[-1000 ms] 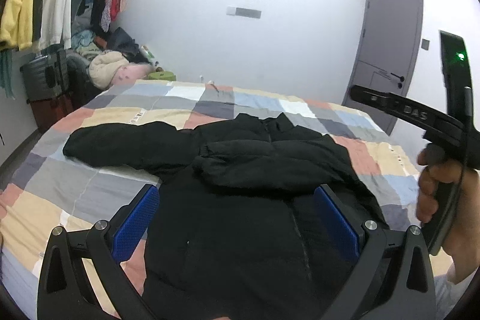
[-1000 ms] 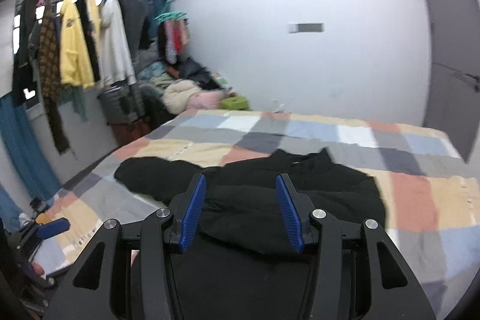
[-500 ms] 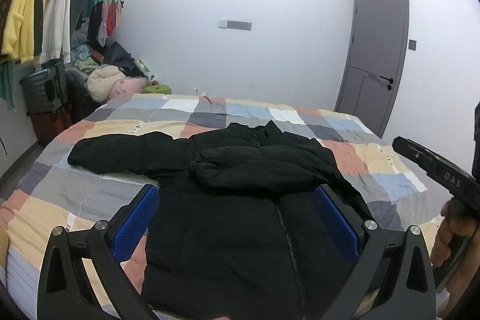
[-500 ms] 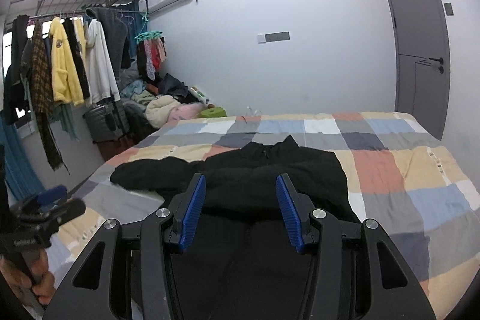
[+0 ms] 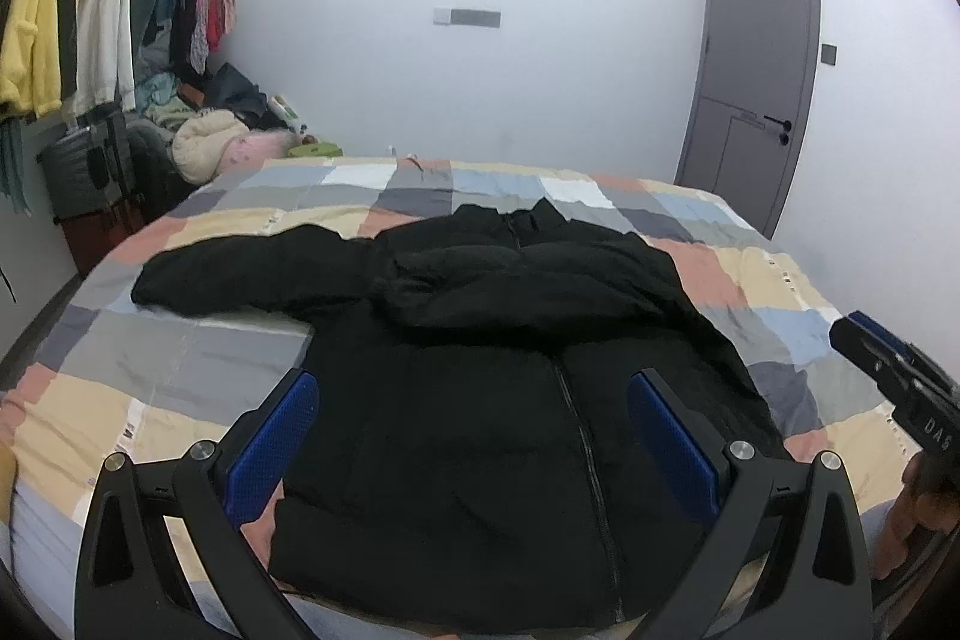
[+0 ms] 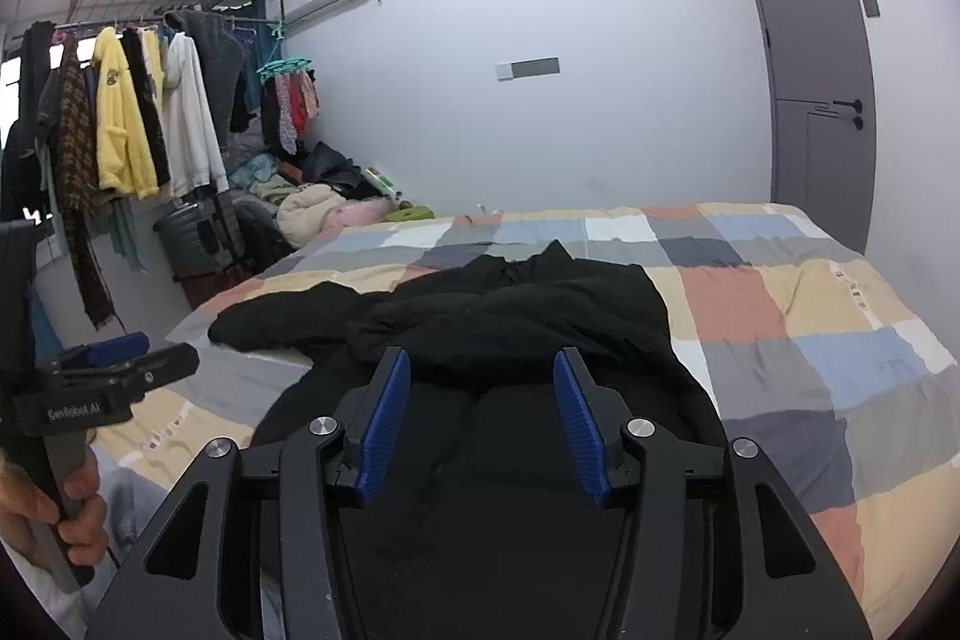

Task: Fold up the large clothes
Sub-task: 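Grasp the other sleeve cuff with the left gripper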

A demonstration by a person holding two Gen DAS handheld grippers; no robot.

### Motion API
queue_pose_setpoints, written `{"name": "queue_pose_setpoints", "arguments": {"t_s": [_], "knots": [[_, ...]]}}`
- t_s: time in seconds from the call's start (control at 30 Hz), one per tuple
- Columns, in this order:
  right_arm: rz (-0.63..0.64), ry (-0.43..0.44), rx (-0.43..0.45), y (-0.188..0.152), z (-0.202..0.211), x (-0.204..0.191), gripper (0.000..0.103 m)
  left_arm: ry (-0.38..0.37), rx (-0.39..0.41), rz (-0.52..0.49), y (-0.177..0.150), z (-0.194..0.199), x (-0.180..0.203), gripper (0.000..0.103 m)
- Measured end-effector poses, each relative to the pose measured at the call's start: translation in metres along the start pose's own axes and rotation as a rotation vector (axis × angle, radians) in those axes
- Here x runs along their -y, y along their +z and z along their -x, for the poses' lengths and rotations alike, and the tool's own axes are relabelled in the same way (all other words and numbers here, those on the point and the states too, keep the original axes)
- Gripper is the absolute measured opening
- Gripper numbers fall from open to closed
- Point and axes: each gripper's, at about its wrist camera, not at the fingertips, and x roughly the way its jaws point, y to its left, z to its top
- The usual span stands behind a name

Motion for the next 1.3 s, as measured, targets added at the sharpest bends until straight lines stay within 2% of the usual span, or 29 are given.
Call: {"name": "queue_pose_setpoints", "arguments": {"t_s": [0.33, 0.6, 0.67, 0.73, 0.83, 0.9, 1.07, 1.2, 1.3], "knots": [[-0.027, 0.001, -0.008, -0.023, -0.011, 0.007, 0.051, -0.003, -0.042, -0.013, -0.005, -0.016, -0.003, 0.103], [-0.054, -0.015, -0.016, -0.033, -0.015, 0.014, 0.058, -0.024, -0.039, 0.015, 0.016, -0.025, -0.041, 0.103], [-0.054, -0.022, -0.020, -0.035, -0.016, 0.015, 0.063, 0.002, -0.048, -0.008, 0.025, -0.026, -0.061, 0.103], [-0.055, -0.030, -0.028, -0.038, -0.019, 0.016, 0.065, 0.035, -0.023, -0.024, 0.031, -0.020, -0.085, 0.103], [-0.064, -0.039, -0.041, -0.040, -0.024, 0.019, 0.067, 0.077, -0.016, 0.012, 0.043, -0.018, -0.134, 0.103], [-0.069, -0.052, -0.039, -0.041, -0.026, 0.020, 0.072, 0.094, -0.017, 0.039, 0.051, -0.021, -0.167, 0.103], [-0.074, -0.074, -0.041, -0.043, -0.031, 0.020, 0.076, 0.142, -0.056, 0.127, 0.068, -0.053, -0.254, 0.103], [-0.066, -0.093, -0.055, -0.045, -0.038, 0.018, 0.077, 0.105, -0.115, 0.218, 0.064, -0.096, -0.304, 0.103], [-0.066, -0.108, -0.066, -0.044, -0.046, 0.017, 0.087, 0.050, -0.152, 0.290, 0.055, -0.133, -0.333, 0.103]]}}
